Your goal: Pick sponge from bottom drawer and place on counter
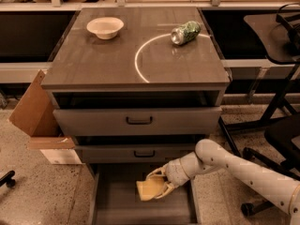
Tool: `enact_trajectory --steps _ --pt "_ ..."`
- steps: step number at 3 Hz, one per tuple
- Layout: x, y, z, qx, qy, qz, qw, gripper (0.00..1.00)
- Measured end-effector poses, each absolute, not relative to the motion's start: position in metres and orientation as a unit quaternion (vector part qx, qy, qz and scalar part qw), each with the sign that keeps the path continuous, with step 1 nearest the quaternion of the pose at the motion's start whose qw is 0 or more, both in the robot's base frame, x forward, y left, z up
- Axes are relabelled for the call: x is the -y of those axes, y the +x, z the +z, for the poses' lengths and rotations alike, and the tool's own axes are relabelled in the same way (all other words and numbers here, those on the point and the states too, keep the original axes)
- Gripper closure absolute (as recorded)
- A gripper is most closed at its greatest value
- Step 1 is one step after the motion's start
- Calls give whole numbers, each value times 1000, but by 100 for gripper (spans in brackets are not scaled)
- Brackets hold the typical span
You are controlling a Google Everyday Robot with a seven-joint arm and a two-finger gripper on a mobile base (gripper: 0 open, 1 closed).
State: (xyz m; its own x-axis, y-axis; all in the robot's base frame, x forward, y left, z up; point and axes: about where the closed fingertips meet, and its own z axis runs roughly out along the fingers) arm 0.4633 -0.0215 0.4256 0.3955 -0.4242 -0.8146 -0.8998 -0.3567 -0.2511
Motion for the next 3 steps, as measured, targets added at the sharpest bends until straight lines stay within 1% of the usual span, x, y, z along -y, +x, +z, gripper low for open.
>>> enact_trajectory --steps 1,2,3 --pt "18 443 471 -410 -780 338 331 100" --pt "19 420 549 -384 -812 312 311 100" --pt "24 394 631 -365 -838 261 310 100"
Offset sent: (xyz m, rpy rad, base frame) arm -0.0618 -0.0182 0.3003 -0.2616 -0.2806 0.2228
